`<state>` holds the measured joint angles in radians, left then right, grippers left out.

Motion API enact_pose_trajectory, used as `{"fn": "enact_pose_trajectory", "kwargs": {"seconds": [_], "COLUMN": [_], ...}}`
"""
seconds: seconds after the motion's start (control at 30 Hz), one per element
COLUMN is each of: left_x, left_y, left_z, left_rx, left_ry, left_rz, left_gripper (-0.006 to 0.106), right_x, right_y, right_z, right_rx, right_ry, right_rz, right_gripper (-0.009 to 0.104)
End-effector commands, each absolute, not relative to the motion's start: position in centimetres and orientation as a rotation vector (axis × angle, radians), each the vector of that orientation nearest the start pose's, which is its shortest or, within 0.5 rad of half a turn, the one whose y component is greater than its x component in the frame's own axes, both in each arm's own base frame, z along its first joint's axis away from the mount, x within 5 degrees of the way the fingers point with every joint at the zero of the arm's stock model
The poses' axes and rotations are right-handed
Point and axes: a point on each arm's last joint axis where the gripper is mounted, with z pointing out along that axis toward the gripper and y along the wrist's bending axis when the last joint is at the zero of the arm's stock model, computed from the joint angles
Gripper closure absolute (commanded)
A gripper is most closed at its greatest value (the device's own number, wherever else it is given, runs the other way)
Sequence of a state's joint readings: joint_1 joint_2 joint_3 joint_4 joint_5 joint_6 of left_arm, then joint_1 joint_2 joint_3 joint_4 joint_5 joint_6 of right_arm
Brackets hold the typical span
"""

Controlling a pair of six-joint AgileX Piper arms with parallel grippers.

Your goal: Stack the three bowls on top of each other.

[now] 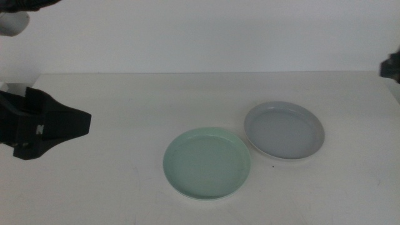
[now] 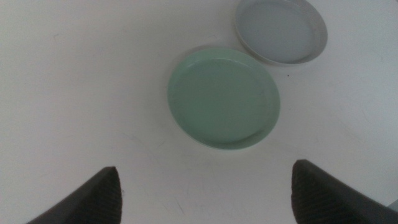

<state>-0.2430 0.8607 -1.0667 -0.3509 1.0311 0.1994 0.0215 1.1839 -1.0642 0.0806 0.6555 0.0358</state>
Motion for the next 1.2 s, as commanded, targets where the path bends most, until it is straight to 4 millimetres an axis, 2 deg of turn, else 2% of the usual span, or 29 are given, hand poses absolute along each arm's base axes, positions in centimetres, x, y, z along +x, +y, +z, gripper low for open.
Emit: {"fn": "enact_pose_trajectory", "kwargs": {"seconds": [0.0, 0.33, 0.6, 0.73, 0.93, 1.07, 1.17], "left_x": [13.4, 13.4, 13.4, 13.4, 13.4, 13.4, 13.4], "left_y": [-6.2, -6.2, -6.2, -6.2, -6.2, -6.2, -6.2], "left_z": [41.1, 41.1, 41.1, 41.1, 41.1, 41.1, 41.1], "left_rx": [0.416, 0.416, 0.416, 0.416, 0.416, 0.416, 0.416], "left_ry": [2.16, 2.16, 2.16, 2.16, 2.16, 2.161, 2.161], "left_rz": [-0.489, -0.489, -0.489, -0.489, -0.489, -0.489, -0.489], "left_gripper": [-0.005, -0.005, -0.005, -0.005, -0.005, -0.005, -0.005], "right_x": [27.5, 36.9, 42.3, 43.9, 44.8, 45.1, 45.2], "right_y": [0.9, 1.3, 1.6, 1.9, 2.3, 2.3, 2.3], "right_z": [36.3, 31.0, 25.9, 23.9, 21.3, 19.7, 19.3], "right_rx": [0.07, 0.015, -0.006, 0.019, 0.052, 0.053, 0.05], "right_ry": [2.218, 2.44, 2.62, 2.717, 2.788, 2.825, 2.831], "right_rz": [0.122, 0.132, 0.155, 0.215, 0.285, 0.278, 0.277], "right_gripper": [0.043, 0.042, 0.029, 0.026, 0.03, 0.038, 0.05]}}
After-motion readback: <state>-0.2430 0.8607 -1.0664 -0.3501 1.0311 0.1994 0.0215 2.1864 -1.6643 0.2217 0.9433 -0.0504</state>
